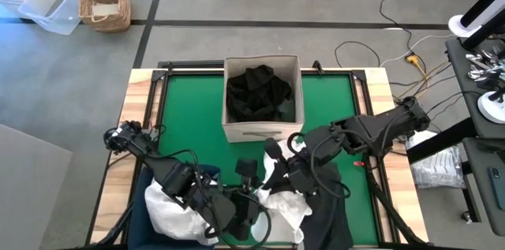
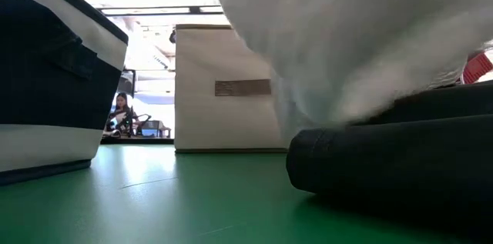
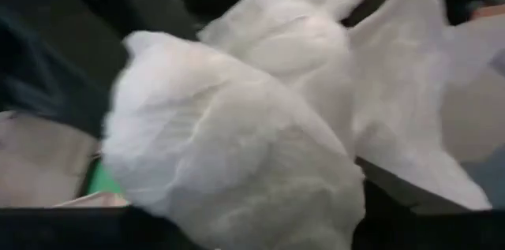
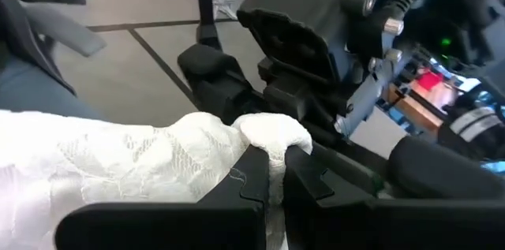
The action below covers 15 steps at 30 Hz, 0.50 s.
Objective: Sort clothes
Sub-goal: Put the white dress into the blue laundry bin
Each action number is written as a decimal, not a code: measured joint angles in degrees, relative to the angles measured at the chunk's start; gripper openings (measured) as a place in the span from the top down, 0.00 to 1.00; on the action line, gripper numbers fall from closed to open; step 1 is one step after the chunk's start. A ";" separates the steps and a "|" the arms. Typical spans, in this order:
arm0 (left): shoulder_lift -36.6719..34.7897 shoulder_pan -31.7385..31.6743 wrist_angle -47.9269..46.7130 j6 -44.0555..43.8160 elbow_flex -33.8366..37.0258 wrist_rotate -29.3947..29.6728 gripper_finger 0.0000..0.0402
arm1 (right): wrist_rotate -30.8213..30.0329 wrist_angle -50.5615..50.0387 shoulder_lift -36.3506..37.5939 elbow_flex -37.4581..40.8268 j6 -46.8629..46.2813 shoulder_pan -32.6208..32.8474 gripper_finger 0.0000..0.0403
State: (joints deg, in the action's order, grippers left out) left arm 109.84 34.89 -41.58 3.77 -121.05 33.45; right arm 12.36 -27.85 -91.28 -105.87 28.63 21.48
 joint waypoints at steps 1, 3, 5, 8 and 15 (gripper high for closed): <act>-0.06 0.20 -0.52 -0.11 -0.04 1.85 0.56 | -0.15 -0.20 0.02 -0.23 0.44 -0.09 0.98; -0.11 0.60 -1.80 -0.81 -0.64 4.63 0.68 | -0.41 -0.52 0.04 -0.78 0.95 -0.34 0.97; -0.14 0.90 -3.66 -2.38 -1.26 6.38 0.81 | -0.71 -0.88 0.27 -1.46 0.61 -0.57 0.96; -0.26 1.05 -7.29 -6.63 -2.81 6.78 0.96 | -0.84 -1.15 0.51 -2.64 -2.67 -1.70 0.92; -0.17 1.52 -12.11 -11.70 -6.79 6.12 0.98 | -0.92 -0.99 1.57 -3.77 -6.90 -5.86 0.76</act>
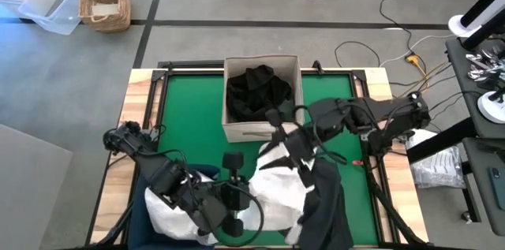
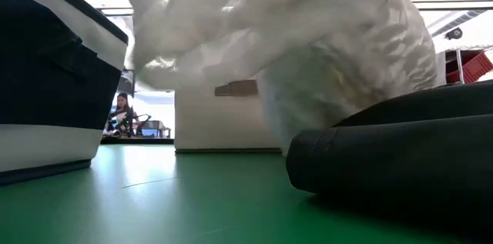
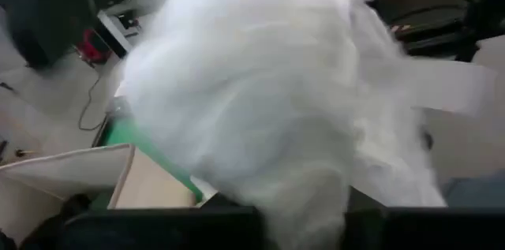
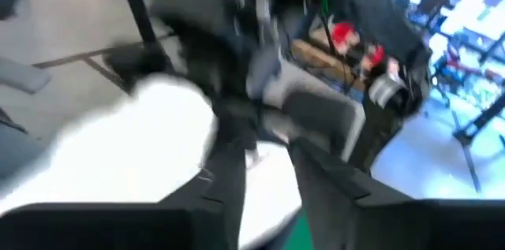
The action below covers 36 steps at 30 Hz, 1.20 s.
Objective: Sort clothes
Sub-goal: Put the white dress into the blue laundry bin
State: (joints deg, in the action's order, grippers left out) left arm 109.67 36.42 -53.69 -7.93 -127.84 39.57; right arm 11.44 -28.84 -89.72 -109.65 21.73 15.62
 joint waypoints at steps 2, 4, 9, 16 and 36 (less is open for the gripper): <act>0.02 0.31 -2.58 -2.04 -2.35 0.00 0.98 | 0.00 -1.51 0.18 0.00 -0.13 -1.28 0.71; 0.00 0.76 -7.16 -5.97 -5.47 0.09 0.99 | 0.02 -2.92 0.63 0.09 -0.15 -2.59 0.66; -2.15 2.67 -14.32 -17.87 -6.26 0.44 0.99 | 0.11 -4.78 3.31 -0.58 -2.52 -6.21 0.54; -4.89 6.36 -18.54 -30.31 -6.92 1.32 0.99 | 0.35 -12.24 6.50 -0.74 -5.16 -10.73 0.44; -9.10 10.96 -36.28 -82.73 -7.07 -23.78 0.99 | 0.46 -20.48 8.18 2.01 -4.52 -17.18 0.40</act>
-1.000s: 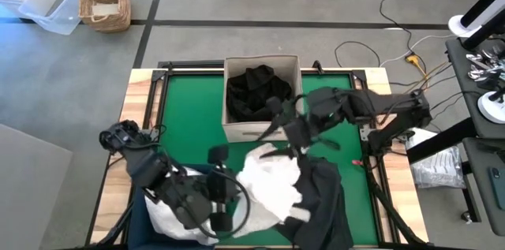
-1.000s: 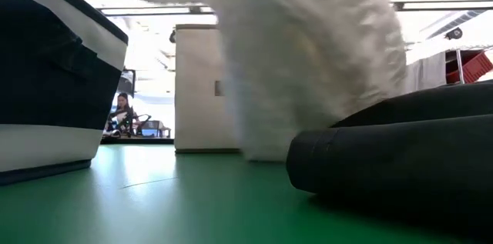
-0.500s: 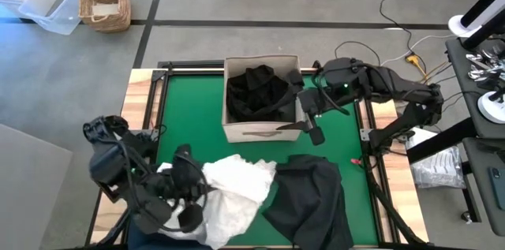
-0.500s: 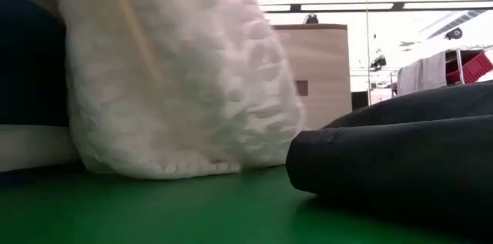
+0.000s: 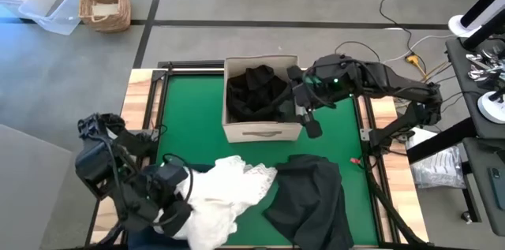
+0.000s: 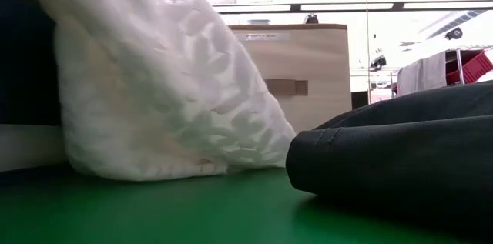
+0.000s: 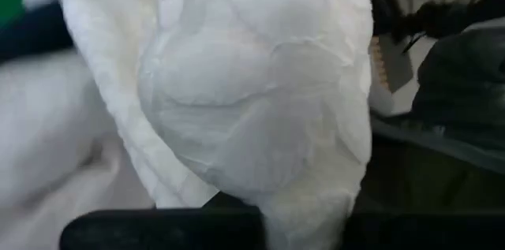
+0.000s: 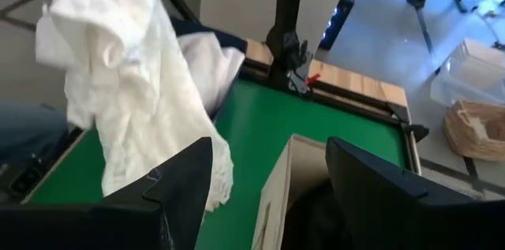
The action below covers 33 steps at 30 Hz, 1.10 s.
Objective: Sort clothes
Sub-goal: Put the white dress into the blue laundry bin
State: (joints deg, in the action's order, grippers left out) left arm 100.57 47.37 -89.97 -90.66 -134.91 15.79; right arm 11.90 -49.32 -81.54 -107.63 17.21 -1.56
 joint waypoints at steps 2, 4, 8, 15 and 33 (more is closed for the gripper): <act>0.00 0.73 -0.08 -1.18 0.02 -0.58 0.99 | 0.00 0.19 0.00 1.30 0.73 0.00 0.40; -0.02 1.30 -0.06 0.13 0.02 3.66 0.99 | 0.00 0.35 -0.04 2.47 1.53 0.00 0.39; -0.42 1.49 2.65 8.47 -0.02 15.55 0.99 | 0.04 2.22 -0.07 4.57 2.08 -0.37 0.40; -0.68 1.71 10.79 23.45 -0.04 29.79 0.99 | 0.04 3.84 0.00 6.78 1.24 -1.37 0.42; -5.77 11.59 85.68 97.47 -0.09 59.41 0.98 | 3.58 -4.63 0.67 12.00 -4.48 -3.72 0.56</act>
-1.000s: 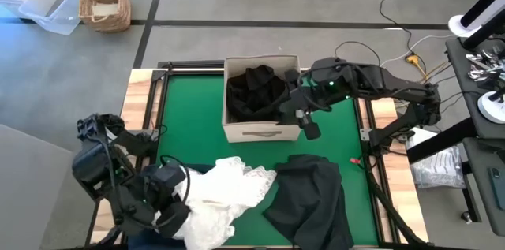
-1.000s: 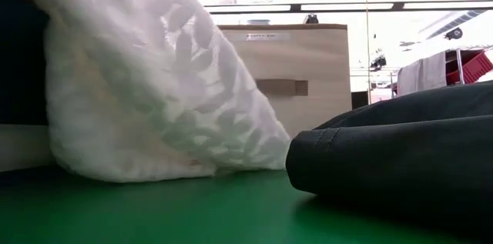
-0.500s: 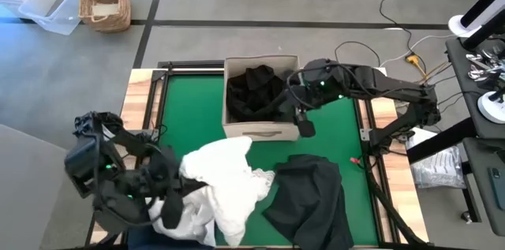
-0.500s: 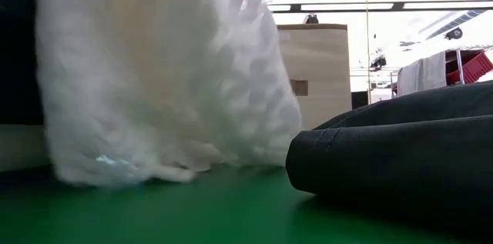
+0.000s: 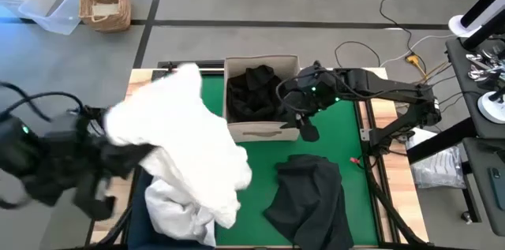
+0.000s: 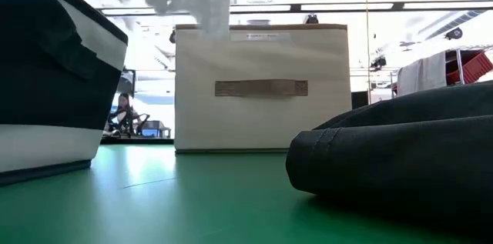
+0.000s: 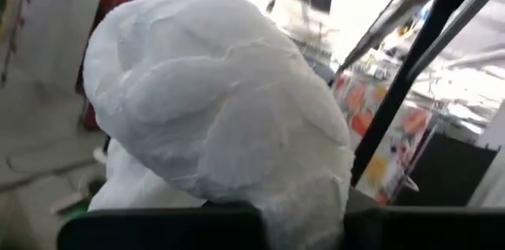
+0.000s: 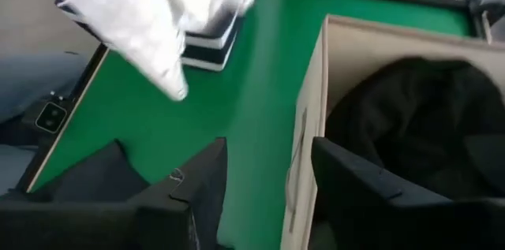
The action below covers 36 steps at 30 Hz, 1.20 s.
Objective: Sort clothes
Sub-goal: Put the white dress into the blue laundry bin
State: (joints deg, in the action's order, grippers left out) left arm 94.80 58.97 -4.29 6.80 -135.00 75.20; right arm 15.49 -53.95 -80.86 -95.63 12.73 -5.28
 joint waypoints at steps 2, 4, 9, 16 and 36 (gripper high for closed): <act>0.75 1.76 12.13 12.68 -0.04 2.34 0.98 | 0.00 0.10 0.09 1.09 -0.80 0.00 0.57; 1.48 3.20 21.10 23.12 -0.02 9.84 0.98 | 0.03 0.15 0.20 2.32 -0.83 0.00 0.59; 2.17 4.95 26.76 27.40 0.00 14.99 0.98 | 0.13 0.27 0.18 4.52 -0.85 0.02 0.62; 2.11 7.24 26.84 20.57 0.05 15.15 0.98 | 0.14 1.50 0.16 5.07 -0.81 0.02 0.65; 6.47 24.30 26.78 16.00 0.09 14.73 0.98 | 4.70 8.87 0.11 10.49 -1.23 0.04 0.68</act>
State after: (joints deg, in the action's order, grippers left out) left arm 101.28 83.27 22.49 22.81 -134.91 89.93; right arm 20.19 -45.08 -80.75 -85.14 11.50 -5.23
